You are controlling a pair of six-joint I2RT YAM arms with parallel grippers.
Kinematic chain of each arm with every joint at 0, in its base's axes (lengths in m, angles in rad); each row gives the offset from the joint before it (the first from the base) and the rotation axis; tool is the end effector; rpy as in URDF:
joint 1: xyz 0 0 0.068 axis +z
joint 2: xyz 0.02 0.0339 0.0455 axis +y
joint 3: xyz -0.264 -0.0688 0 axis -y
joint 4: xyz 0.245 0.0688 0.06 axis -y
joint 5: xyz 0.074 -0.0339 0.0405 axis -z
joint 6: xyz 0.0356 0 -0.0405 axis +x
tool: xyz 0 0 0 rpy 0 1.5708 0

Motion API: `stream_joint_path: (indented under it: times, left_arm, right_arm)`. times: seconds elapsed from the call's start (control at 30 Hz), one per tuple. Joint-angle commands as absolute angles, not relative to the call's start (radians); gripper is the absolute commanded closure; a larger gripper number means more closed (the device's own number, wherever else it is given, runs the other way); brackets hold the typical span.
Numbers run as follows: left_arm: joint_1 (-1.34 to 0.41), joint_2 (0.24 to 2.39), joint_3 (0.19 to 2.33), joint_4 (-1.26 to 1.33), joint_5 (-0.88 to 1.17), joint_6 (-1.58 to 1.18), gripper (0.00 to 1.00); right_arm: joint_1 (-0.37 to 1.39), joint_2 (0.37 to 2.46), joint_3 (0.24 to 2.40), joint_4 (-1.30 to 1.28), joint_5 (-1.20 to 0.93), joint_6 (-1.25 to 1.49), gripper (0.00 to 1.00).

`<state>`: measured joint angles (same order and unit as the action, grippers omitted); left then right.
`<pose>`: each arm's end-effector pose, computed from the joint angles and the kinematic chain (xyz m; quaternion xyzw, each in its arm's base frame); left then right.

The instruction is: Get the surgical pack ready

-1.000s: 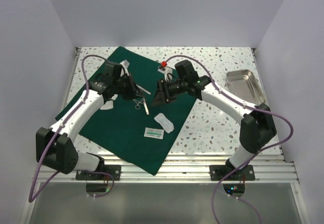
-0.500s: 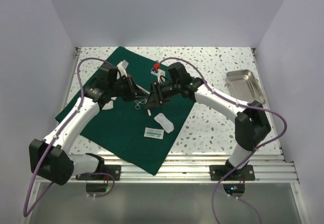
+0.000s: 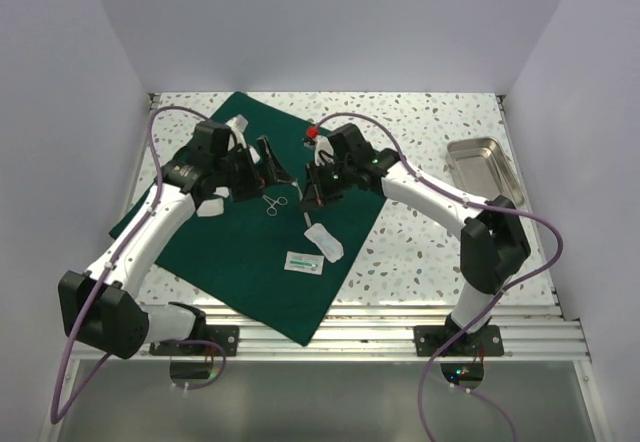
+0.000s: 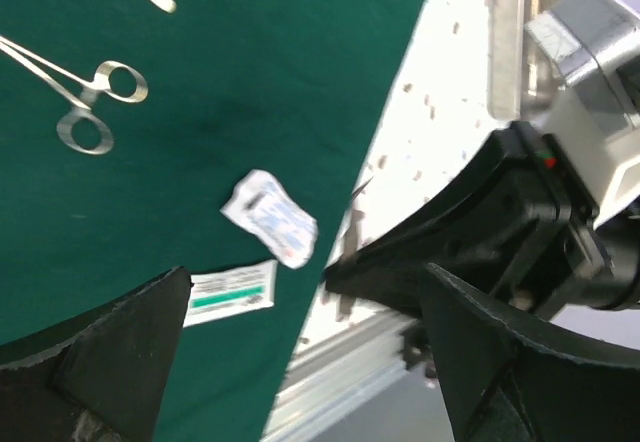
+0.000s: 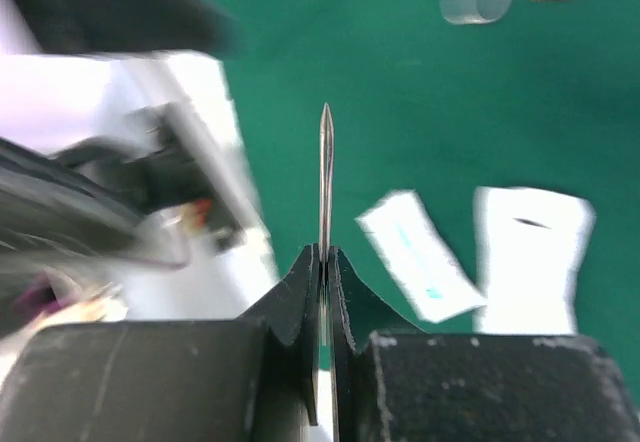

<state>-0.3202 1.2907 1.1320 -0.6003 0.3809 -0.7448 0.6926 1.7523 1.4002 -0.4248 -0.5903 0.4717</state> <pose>0.2579 -0.0995 0.3141 -0.1170 0.8976 -0.3467 0.2457 0.2892 0.2657 0.2724 -0.2090 0.8646 0.4274 0.1615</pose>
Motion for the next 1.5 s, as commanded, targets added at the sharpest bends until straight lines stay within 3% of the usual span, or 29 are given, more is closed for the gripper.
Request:
stream_joint_path:
  times: [0.0, 0.17, 0.43, 0.7, 1.03, 1.13, 1.3, 1.47]
  left_arm:
    - [-0.278, 1.263, 1.227, -0.734, 0.209, -0.628, 0.01]
    - [-0.249, 1.187, 1.155, -0.733, 0.117, -0.594, 0.01]
    - [-0.247, 1.031, 0.899, -0.58, 0.239, -0.603, 0.01]
    - [-0.247, 1.069, 0.821, -0.505, 0.291, -0.604, 0.01]
    - [-0.247, 1.169, 0.845, -0.483, 0.307, -0.609, 0.02]
    - [-0.247, 1.181, 0.854, -0.492, 0.302, -0.612, 0.03]
    - [-0.247, 1.193, 0.868, -0.495, 0.307, -0.629, 0.03]
    - [-0.247, 1.209, 0.946, -0.528, 0.302, -0.623, 0.04]
  right_arm:
    - [0.664, 1.744, 1.482, -0.631, -0.18, 0.322, 1.0]
    - [0.563, 1.785, 1.5, -0.755, 0.286, 0.195, 1.0]
    - [0.212, 1.891, 1.483, -0.586, 0.606, -0.225, 1.0]
    - [-0.03, 2.017, 1.523, -0.54, 0.623, -0.322, 1.0]
    - [-0.11, 2.198, 1.623, -0.586, 0.641, -0.356, 0.98]
    - [-0.127, 2.249, 1.68, -0.583, 0.641, -0.357, 0.93]
    - [-0.147, 2.292, 1.772, -0.615, 0.63, -0.304, 0.63]
    - [-0.146, 2.212, 1.755, -0.673, 0.552, -0.18, 0.56]
